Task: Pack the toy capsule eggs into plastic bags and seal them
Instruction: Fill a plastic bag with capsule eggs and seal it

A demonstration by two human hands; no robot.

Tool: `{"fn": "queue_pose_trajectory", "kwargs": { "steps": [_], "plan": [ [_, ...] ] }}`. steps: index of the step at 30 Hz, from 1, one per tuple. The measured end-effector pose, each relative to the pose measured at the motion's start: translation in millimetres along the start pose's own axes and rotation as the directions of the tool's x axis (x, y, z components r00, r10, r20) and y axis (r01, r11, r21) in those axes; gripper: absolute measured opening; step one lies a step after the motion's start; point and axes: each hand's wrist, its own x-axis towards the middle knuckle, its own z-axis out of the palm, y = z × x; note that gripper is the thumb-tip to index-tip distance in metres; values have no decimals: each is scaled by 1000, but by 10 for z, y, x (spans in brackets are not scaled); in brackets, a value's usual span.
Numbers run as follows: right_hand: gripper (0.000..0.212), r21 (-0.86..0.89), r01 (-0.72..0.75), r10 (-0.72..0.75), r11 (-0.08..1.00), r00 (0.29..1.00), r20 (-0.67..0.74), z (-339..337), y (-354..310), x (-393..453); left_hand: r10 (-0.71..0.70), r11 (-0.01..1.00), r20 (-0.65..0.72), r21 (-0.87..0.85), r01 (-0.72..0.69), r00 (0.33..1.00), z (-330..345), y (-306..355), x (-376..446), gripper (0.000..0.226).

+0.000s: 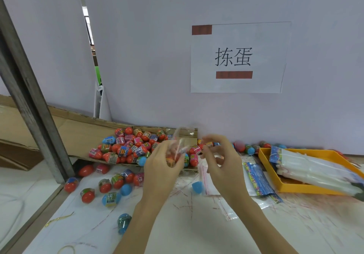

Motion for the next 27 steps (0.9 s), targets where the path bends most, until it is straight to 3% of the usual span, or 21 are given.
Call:
{"fn": "queue_pose_trajectory", "kwargs": {
  "steps": [3,6,8,15,19,23,27],
  "plan": [
    [32,-186,0,28,983,988,149,14,128,-45,-126,985,-101,-130,112,987,-70,-5,31,36],
    [32,-448,54,167,892,884,437,64,282,-137,-206,956,-108,-237,176,973,-97,20,36,38],
    [39,-549,57,253,834,844,472,114,310,-161,-248,940,-91,-262,218,964,-90,38,38,34],
    [27,-451,-44,224,891,909,353,130,342,-87,-281,906,6,-327,268,960,-34,26,29,42],
    [20,-311,-146,197,939,970,141,83,331,-40,-236,931,30,-280,235,971,-2,36,1,40],
    [37,-54,-58,53,997,994,-98,-10,153,18,-126,987,50,-92,130,991,11,36,-39,41],
    [41,37,63,-57,997,985,-160,-37,-81,42,72,991,39,114,-76,997,64,53,-81,57]
  ]
}}
